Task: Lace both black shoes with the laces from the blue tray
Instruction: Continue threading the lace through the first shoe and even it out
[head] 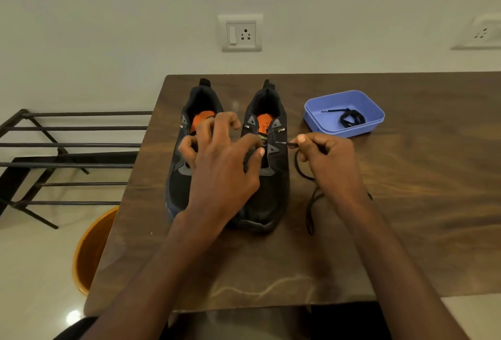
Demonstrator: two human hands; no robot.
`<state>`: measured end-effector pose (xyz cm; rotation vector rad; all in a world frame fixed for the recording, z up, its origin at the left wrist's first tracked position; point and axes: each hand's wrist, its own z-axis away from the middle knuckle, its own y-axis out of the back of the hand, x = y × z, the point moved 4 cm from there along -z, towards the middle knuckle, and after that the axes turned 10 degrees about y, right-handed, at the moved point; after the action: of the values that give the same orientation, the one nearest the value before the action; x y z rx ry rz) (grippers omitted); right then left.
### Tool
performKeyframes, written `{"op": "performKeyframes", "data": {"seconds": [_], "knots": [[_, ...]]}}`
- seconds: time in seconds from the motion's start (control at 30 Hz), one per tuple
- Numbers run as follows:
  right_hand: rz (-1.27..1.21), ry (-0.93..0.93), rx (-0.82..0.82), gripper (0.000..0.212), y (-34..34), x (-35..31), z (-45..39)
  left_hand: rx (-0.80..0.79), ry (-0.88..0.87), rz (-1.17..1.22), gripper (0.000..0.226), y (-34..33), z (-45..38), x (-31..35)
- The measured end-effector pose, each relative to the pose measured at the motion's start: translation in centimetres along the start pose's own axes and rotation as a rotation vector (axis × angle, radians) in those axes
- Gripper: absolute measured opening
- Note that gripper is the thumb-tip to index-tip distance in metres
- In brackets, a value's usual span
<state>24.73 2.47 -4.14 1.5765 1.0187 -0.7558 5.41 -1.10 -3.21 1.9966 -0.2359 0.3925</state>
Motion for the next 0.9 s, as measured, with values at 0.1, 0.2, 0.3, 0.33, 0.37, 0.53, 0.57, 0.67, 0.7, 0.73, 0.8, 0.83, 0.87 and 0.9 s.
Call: {"op": "performKeyframes", "data": {"seconds": [0.1,0.2,0.3,0.33,0.37,0.53,0.57,0.67,0.7,0.73,0.8,0.83,0.87,0.9], "knots": [[-0.019,-0.028,-0.065,0.012,0.6,0.5,0.8,-0.140,0.001,-0.095,0.031,-0.4,0.0,0.7],[-0.058,-0.079,-0.107,0.015,0.5,1.1,0.8,-0.271,-0.003,-0.164,0.047,-1.4,0.2,1.2],[-0.027,-0.060,-0.133,0.014,0.3,1.1,0.7,-0.305,0.062,-0.048,0.046,-2.0,0.3,1.0],[-0.009,-0.043,-0.135,0.012,0.3,1.1,0.6,-0.311,0.114,0.029,0.046,-2.2,0.4,0.8],[0.004,-0.028,-0.134,0.010,0.3,1.0,0.6,-0.310,0.163,0.097,0.046,-2.3,0.4,0.7],[0.036,0.021,-0.157,0.008,0.1,1.0,0.5,-0.251,0.263,0.221,0.042,-3.1,0.7,1.0],[0.051,0.029,-0.162,0.008,-0.1,1.1,0.4,-0.241,0.270,0.232,0.042,-3.2,0.8,1.0],[0.135,0.054,-0.166,0.009,-0.6,1.2,0.1,-0.224,0.292,0.270,0.040,-3.4,0.9,1.2],[0.162,0.064,-0.163,0.009,-0.6,1.1,0.1,-0.221,0.300,0.282,0.039,-3.4,0.9,1.2],[0.185,0.074,-0.157,0.008,-0.5,1.0,0.0,-0.217,0.308,0.293,0.038,-3.4,1.0,1.2],[0.220,0.095,-0.148,0.008,-0.3,0.9,0.0,-0.206,0.321,0.319,0.035,-3.5,1.0,1.3],[0.240,0.108,-0.151,0.009,-0.2,0.8,0.1,-0.203,0.327,0.331,0.033,-3.5,1.0,1.4],[0.263,0.119,-0.159,0.010,-0.3,0.8,0.1,-0.204,0.332,0.341,0.032,-3.6,1.0,1.4],[0.284,0.129,-0.170,0.010,-0.4,0.8,0.1,-0.207,0.334,0.352,0.031,-3.6,1.0,1.5]]}}
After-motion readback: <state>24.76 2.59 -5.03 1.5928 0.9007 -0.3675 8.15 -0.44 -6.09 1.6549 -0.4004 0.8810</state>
